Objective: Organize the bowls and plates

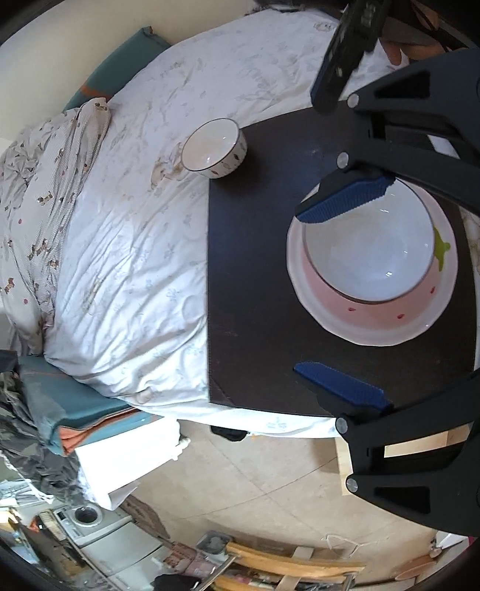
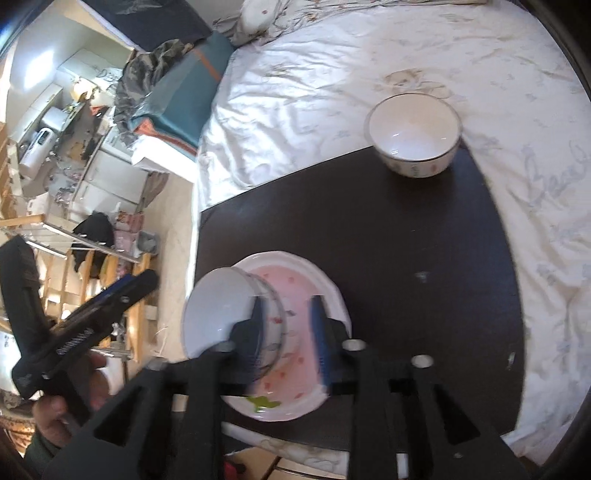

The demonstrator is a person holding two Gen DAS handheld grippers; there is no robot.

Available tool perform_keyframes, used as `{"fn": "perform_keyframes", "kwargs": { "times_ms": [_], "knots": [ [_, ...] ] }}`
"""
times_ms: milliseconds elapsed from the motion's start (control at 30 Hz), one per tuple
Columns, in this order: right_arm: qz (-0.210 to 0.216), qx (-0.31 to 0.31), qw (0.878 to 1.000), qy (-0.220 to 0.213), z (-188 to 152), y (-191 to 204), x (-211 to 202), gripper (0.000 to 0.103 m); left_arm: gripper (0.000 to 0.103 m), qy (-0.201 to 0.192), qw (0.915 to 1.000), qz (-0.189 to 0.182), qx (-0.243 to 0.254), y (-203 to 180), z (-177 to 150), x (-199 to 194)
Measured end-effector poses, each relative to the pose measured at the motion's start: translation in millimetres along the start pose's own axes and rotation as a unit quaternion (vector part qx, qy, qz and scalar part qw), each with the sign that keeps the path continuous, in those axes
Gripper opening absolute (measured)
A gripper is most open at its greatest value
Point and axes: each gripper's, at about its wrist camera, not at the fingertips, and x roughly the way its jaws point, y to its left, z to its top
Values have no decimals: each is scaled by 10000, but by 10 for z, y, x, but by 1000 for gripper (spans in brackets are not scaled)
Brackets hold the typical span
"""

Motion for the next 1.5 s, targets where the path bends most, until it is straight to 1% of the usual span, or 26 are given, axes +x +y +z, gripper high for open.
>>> {"fn": "perform_keyframes", "kwargs": {
  "times_ms": [33,67,200,267,333,367,433,533,600,633,667,733,800,867,933,1000,1067,1133,1267,1367,1400,1433,1467,1500],
  "knots": [
    [-43,28,9999,-163,29,-40,-59,81,75,-18,10000,72,-27,-31,38,6],
    [-102,2,9995,-302,69,-75,-120,82,75,-26,9999,106,-57,-48,68,14],
    [-195,-4,9986,-487,223,-218,-215,82,75,60,9997,121,-224,-153,219,120],
    [-294,52,9978,-598,355,-339,-238,82,75,97,9997,165,-182,-231,286,183],
    [-446,22,9965,-702,485,-407,-233,82,75,116,9994,320,-100,-336,355,249],
    [-507,6,9959,-745,533,-440,-235,82,75,135,9993,341,-90,-371,380,274],
    [-490,60,9958,-766,662,-554,-211,82,75,222,9992,325,-115,-456,463,366],
    [-508,351,9951,-769,808,-749,-156,82,75,339,9986,314,-239,-570,561,500],
    [-566,649,9931,-800,888,-907,-160,82,75,404,9983,312,-291,-658,620,586],
    [-526,804,9920,-820,925,-983,-171,82,75,434,9981,324,-298,-710,656,636],
    [-460,987,9902,-874,965,-1076,-191,82,75,452,9979,350,-298,-759,690,682],
    [-481,1223,9868,-949,1030,-1207,-207,82,75,506,9975,372,-325,-874,779,803],
    [-482,1428,9836,-986,1084,-1347,-208,82,75,556,9972,293,-405,-961,861,911],
    [-508,1661,9800,-968,1134,-1508,-172,82,75,615,9965,228,-520,-1058,940,1046],
    [-450,1883,9776,-829,1193,-1704,-60,82,75,721,9955,230,-569,-1184,1013,1223],
    [-331,2049,9761,-650,1241,-1836,77,80,75,827,9950,182,-537,-1300,1076,1389],
    [-175,2146,9754,-464,1286,-1922,222,66,75,896,9946,206,-481,-1414,1126,1530],
    [-197,2134,9762,-342,1319,-1931,325,59,75,941,9947,219,-363,-1524,1175,1653],
    [-293,2037,9784,-167,1402,-1884,500,54,75,1032,9942,242,-196,-1700,1247,1898],
    [-359,1997,9792,-90,1428,-1843,602,52,69,1184,9926,148,-214,-1770,1274,2066],
    [-465,1941,9799,-11,1429,-1820,662,52,66,1222,9921,207,-218,-1787,1277,2105],
    [-555,1889,9804,61,1429,-1807,705,49,63,1244,9916,266,-237,-1799,1276,2129],
    [-623,1853,9806,121,1428,-1798,744,46,62,1285,9911,243,-263,-1818,1275,2159],
    [-659,1853,9803,156,1423,-1797,778,45,58,1319,9908,192,-251,-1838,1269,2190]
  ]
}}
